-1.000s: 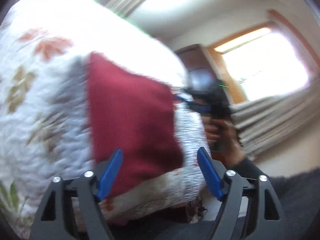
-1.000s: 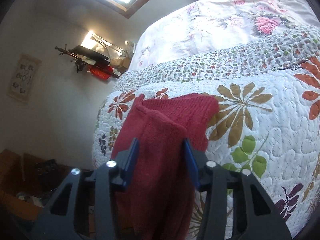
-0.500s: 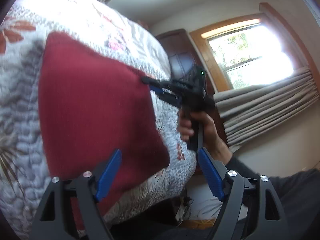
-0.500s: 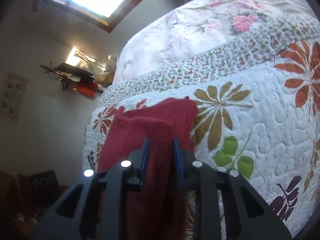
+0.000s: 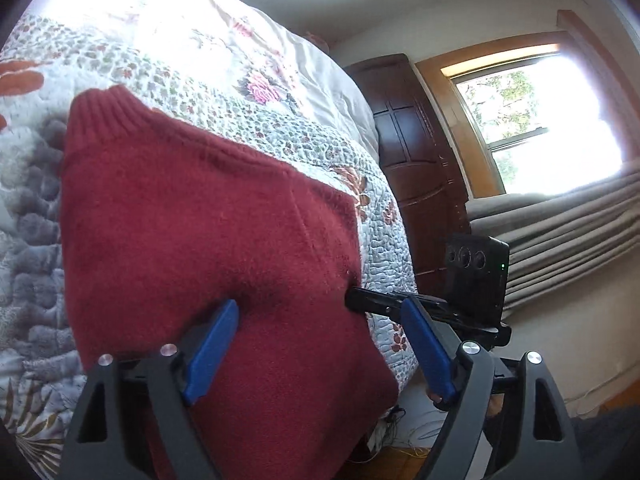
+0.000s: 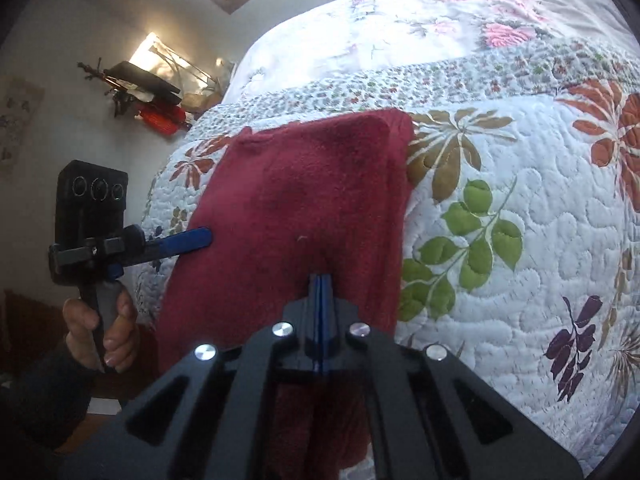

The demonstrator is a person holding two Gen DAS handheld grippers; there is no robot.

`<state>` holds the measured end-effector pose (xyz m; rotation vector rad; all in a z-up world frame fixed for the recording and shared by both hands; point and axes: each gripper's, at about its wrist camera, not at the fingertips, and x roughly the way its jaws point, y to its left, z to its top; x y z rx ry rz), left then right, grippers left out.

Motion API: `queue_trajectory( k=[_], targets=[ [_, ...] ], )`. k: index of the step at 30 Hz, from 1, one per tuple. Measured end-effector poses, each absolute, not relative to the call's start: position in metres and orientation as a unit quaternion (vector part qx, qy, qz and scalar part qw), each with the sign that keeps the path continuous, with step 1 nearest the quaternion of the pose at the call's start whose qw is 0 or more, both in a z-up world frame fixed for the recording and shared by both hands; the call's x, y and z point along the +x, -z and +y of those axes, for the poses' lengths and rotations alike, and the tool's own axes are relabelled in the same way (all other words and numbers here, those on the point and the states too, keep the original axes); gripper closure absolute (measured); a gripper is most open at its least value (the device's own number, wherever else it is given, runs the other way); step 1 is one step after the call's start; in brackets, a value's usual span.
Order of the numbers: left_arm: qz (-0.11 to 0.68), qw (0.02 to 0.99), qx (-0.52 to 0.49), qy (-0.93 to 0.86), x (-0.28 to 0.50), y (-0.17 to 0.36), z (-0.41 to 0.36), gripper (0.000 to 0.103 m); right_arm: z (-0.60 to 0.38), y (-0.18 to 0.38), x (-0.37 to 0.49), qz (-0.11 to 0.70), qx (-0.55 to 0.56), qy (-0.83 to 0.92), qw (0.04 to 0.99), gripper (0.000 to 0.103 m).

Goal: Fold small clothes

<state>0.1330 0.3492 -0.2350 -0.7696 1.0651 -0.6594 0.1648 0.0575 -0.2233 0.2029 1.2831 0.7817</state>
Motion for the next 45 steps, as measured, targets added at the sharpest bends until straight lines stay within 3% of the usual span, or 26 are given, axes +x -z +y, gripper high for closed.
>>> queue_trajectory(
  k=[3, 6, 7, 9, 13, 15, 20, 24, 27, 28, 30, 31, 32, 33, 35, 41, 43, 45],
  targets=[
    [0.456, 0.755, -0.354, 0.311, 0.109, 0.209, 0.359, 0.019, 0.059, 0.193, 0.134, 0.558, 0.091, -0.390, 0.726, 0.093],
    [0.438, 0.763, -0.360, 0.311, 0.074, 0.200, 0.368, 0.016, 0.070, 0.196, 0.106, 0.569, 0.076, -0.410, 0.709, 0.092],
    [0.444, 0.759, -0.365, 0.307, 0.062, 0.205, 0.372, 0.016, 0.074, 0.207, 0.102, 0.580, 0.067, -0.404, 0.704, 0.092],
    [0.463, 0.744, -0.381, 0.293, 0.053, 0.225, 0.375, 0.017, 0.076, 0.233, 0.102, 0.597, 0.043, -0.377, 0.707, 0.101],
    [0.480, 0.725, -0.406, 0.281, 0.056, 0.265, 0.369, 0.021, 0.063, 0.255, 0.111, 0.614, 0.069, -0.345, 0.707, 0.103],
    [0.483, 0.733, -0.393, 0.273, 0.060, 0.262, 0.362, 0.013, 0.062, 0.243, 0.105, 0.608, 0.072, -0.342, 0.713, 0.103],
    [0.476, 0.750, -0.367, 0.277, 0.046, 0.228, 0.353, 0.009, 0.057, 0.204, 0.073, 0.575, 0.087, -0.341, 0.738, 0.095],
    [0.471, 0.763, -0.355, 0.264, 0.023, 0.228, 0.357, 0.005, 0.067, 0.226, 0.055, 0.593, 0.049, -0.299, 0.746, 0.095],
    [0.491, 0.756, -0.349, 0.256, 0.020, 0.243, 0.358, 0.005, 0.066, 0.244, 0.054, 0.597, 0.052, -0.256, 0.758, 0.103],
    [0.496, 0.757, -0.343, 0.253, 0.020, 0.240, 0.356, 0.005, 0.066, 0.240, 0.052, 0.594, 0.064, -0.255, 0.761, 0.097],
    [0.493, 0.776, -0.314, 0.238, 0.017, 0.220, 0.352, 0.004, 0.068, 0.219, 0.042, 0.572, 0.061, -0.259, 0.776, 0.072],
    [0.483, 0.795, -0.290, 0.225, 0.010, 0.203, 0.350, 0.004, 0.069, 0.207, 0.036, 0.558, 0.049, -0.255, 0.788, 0.049],
    [0.472, 0.815, -0.264, 0.210, 0.000, 0.185, 0.349, 0.004, 0.071, 0.192, 0.027, 0.539, 0.036, -0.249, 0.804, 0.038],
    [0.459, 0.834, -0.239, 0.192, -0.010, 0.168, 0.348, 0.004, 0.072, 0.174, 0.016, 0.516, 0.023, -0.240, 0.822, 0.035],
    [0.423, 0.878, -0.176, 0.136, -0.040, 0.133, 0.344, 0.004, 0.071, 0.140, -0.004, 0.478, 0.001, -0.222, 0.850, 0.016],
    [0.397, 0.911, -0.110, 0.016, -0.112, 0.062, 0.320, 0.004, 0.060, 0.025, -0.081, 0.332, -0.056, -0.177, 0.925, 0.003],
    [0.394, 0.914, -0.092, -0.023, -0.135, 0.037, 0.307, 0.004, 0.038, -0.006, -0.104, 0.285, -0.018, -0.176, 0.942, 0.003],
    [0.366, 0.925, -0.096, -0.042, -0.155, 0.019, 0.303, 0.004, 0.017, -0.008, -0.107, 0.320, 0.033, -0.150, 0.935, 0.003]
  ],
)
